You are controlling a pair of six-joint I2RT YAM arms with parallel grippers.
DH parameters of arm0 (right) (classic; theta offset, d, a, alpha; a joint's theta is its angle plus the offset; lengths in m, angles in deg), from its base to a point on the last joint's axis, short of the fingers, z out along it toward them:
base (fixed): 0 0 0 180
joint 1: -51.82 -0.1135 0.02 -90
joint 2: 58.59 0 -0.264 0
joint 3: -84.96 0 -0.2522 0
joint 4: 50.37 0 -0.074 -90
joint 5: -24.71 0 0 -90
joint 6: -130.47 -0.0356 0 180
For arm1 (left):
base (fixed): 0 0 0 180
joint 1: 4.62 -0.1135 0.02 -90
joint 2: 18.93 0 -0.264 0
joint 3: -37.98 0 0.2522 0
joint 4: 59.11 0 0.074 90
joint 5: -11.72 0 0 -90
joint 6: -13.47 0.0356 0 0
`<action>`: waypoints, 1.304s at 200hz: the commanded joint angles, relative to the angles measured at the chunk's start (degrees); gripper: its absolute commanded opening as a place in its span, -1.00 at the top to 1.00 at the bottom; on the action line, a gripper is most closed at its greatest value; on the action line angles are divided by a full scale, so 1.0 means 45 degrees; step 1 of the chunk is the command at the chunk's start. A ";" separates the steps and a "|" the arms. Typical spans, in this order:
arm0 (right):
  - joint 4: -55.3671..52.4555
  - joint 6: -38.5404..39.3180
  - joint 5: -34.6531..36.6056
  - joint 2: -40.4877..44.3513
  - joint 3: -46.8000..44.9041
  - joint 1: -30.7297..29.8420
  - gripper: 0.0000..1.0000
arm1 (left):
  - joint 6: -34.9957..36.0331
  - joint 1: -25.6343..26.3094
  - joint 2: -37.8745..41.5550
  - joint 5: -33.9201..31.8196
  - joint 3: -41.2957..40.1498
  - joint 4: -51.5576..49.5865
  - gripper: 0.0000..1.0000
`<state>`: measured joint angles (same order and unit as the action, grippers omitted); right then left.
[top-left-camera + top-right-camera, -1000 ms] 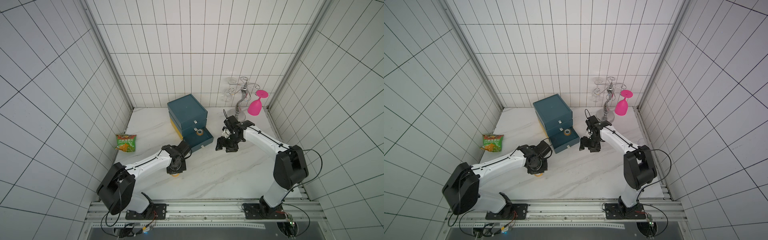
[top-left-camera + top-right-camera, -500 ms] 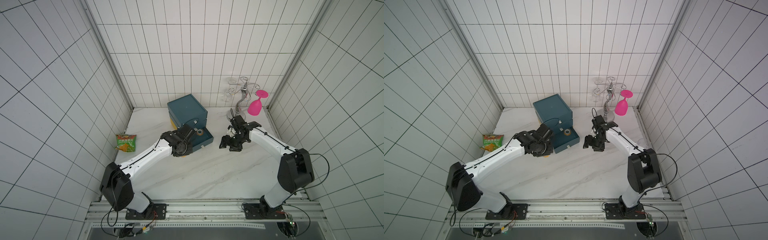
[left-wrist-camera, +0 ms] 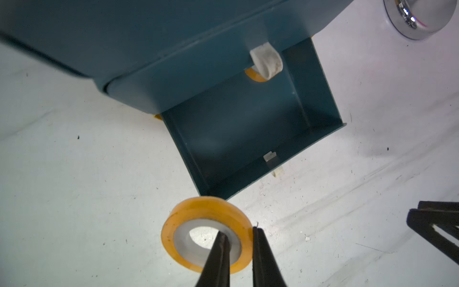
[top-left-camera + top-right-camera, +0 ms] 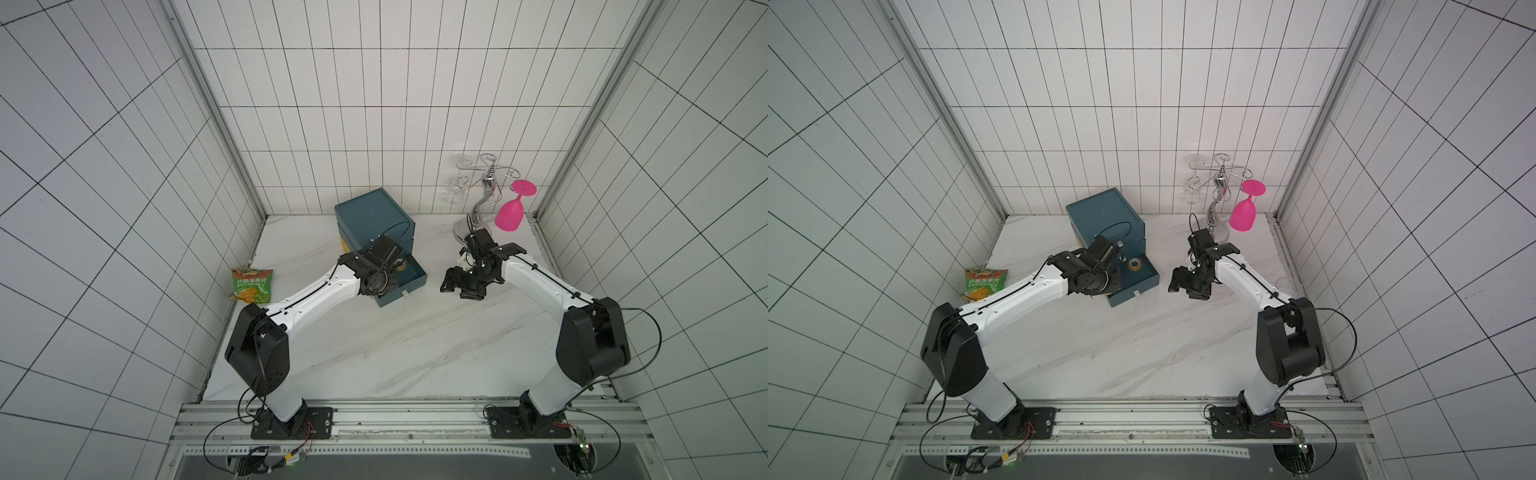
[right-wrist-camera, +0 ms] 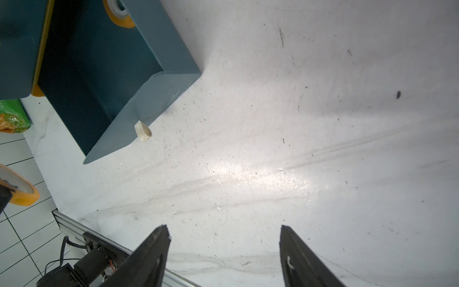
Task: Place the transparent tape into the drawer according to color
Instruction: Place the tape in the drawer.
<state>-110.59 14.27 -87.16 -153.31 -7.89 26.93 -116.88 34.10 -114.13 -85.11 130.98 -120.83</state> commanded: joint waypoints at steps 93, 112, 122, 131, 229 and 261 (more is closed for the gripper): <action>0.0129 0.0020 -0.0216 0.0259 -0.0360 0.0285 -0.46 | 0.1492 -0.0153 -0.1743 -0.1176 0.0507 0.2394 0.73; 0.0158 0.0022 -0.0291 0.0209 -0.0317 0.0293 -0.46 | 0.1574 -0.0159 -0.1833 -0.1235 0.0496 0.2435 0.00; 0.0217 0.0025 -0.0346 0.0144 -0.0319 0.0267 -0.46 | 0.1569 -0.0155 -0.1781 -0.1208 0.0463 0.2457 -0.15; 0.0245 0.0038 -0.0399 0.0097 -0.0290 0.0258 -0.46 | 0.1563 -0.0156 -0.1704 -0.1197 0.0453 0.2456 -0.24; 0.1810 0.0315 -0.0104 -0.0553 -0.0146 -0.0948 -0.47 | 0.0845 -0.1143 0.1230 0.2106 -0.0300 0.2574 -0.40; 0.3086 0.0295 0.0269 -0.0651 -0.0563 -0.1515 -0.46 | 0.0395 -0.1875 0.2342 0.2872 -0.0454 0.2950 -0.64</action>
<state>-102.08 14.99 -88.05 -155.47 -8.53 22.02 -112.99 27.72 -107.00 -76.76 130.24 -110.47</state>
